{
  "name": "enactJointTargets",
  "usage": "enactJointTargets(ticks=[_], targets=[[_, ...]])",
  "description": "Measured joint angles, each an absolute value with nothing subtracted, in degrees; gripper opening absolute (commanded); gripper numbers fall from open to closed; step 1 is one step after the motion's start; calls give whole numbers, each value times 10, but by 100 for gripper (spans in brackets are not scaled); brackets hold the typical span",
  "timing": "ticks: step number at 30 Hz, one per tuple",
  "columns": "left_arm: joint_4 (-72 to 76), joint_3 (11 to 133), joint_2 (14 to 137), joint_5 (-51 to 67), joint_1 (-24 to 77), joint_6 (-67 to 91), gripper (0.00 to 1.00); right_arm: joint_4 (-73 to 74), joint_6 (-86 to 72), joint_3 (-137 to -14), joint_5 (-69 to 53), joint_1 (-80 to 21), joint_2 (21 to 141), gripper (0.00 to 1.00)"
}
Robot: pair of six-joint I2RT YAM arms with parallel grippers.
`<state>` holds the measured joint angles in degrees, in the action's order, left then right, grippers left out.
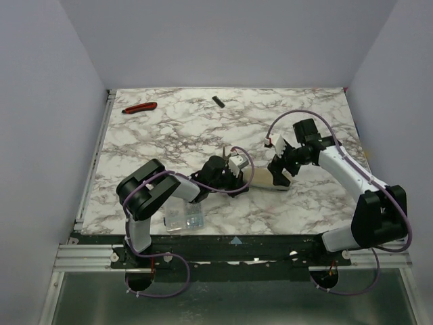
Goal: Open the umbrella
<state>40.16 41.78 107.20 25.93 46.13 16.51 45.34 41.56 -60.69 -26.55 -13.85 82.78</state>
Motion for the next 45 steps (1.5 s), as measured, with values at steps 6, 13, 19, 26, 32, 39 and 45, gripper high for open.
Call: enactJointTargets(ticks=[6,13,19,26,32,39,45], targets=[[401,418,1072,260,462,168,0,375,452,-556,-257,-150,844,96],[395,419,1072,259,462,168,0,331,490,-517,-248,-166,861,69],[391,422,1072,259,462,159,0,312,530,-490,-235,-169,854,52],[376,414,1059,259,458,133,0,290,585,-460,-233,-169,828,49],[362,408,1048,251,446,107,0,285,621,-447,-234,-169,814,47],[361,408,1046,254,443,75,0,307,736,-417,-263,-168,772,49],[351,416,1046,282,445,41,0,338,859,-413,-290,-164,767,54]])
